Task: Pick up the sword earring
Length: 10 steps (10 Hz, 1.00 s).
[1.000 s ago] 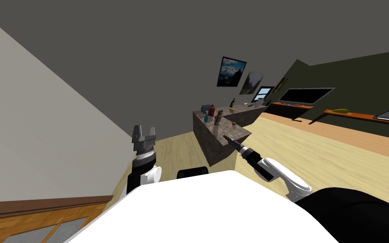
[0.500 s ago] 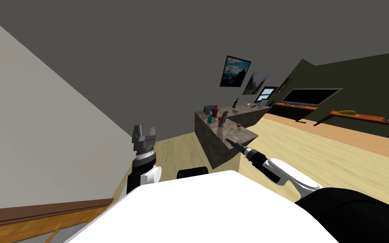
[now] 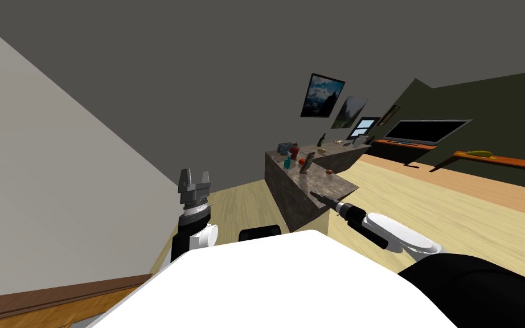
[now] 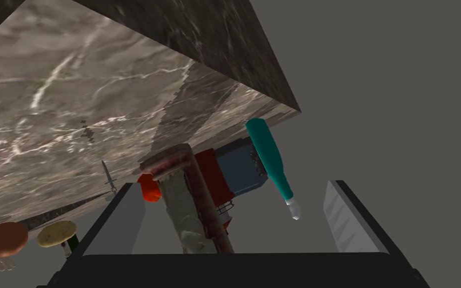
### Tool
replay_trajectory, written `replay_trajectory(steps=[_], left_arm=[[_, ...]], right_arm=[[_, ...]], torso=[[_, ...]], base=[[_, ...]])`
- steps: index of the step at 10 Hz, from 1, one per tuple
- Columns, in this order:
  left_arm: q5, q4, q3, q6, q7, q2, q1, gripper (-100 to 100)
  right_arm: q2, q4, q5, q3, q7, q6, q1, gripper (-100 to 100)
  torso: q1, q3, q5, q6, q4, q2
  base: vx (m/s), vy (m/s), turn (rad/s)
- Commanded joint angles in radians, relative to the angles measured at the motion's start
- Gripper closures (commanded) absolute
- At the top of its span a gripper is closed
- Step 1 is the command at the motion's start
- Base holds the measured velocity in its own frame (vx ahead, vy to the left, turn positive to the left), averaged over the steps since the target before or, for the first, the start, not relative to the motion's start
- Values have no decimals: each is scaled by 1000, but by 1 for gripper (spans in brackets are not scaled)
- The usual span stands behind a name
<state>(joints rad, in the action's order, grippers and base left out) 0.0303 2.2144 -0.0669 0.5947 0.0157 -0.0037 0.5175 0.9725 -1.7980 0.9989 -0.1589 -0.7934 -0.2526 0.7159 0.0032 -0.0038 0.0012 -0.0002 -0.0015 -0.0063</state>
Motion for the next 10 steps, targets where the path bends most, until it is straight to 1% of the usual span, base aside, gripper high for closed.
replay_trajectory(steps=[1,3,4,6,7,10], left_arm=[[0,0,0,0,0,0,0,0],[0,0,0,0,0,0,0,0],[0,0,0,0,0,0,0,0],[0,0,0,0,0,0,0,0],[0,0,0,0,0,0,0,0],[0,0,0,0,0,0,0,0]], right_arm=[[12,14,28,4,-13,4,10,-100],[87,71,96,27,-78,24,33,-100],[89,72,108,27,-78,24,33,-100],[158,128,171,52,-139,41,54,-100],[160,128,184,52,-139,41,54,-100],[255,204,285,87,-220,64,81,-100]], torso=[[0,0,0,0,0,0],[-1,1,0,0,0,1],[-1,0,0,0,0,-1],[-2,0,0,0,0,0],[-2,-1,-1,0,0,-1],[-1,-1,0,0,0,-1]], base=[[72,43,13],[111,51,21],[108,45,9],[125,27,17],[95,24,9],[127,38,19]])
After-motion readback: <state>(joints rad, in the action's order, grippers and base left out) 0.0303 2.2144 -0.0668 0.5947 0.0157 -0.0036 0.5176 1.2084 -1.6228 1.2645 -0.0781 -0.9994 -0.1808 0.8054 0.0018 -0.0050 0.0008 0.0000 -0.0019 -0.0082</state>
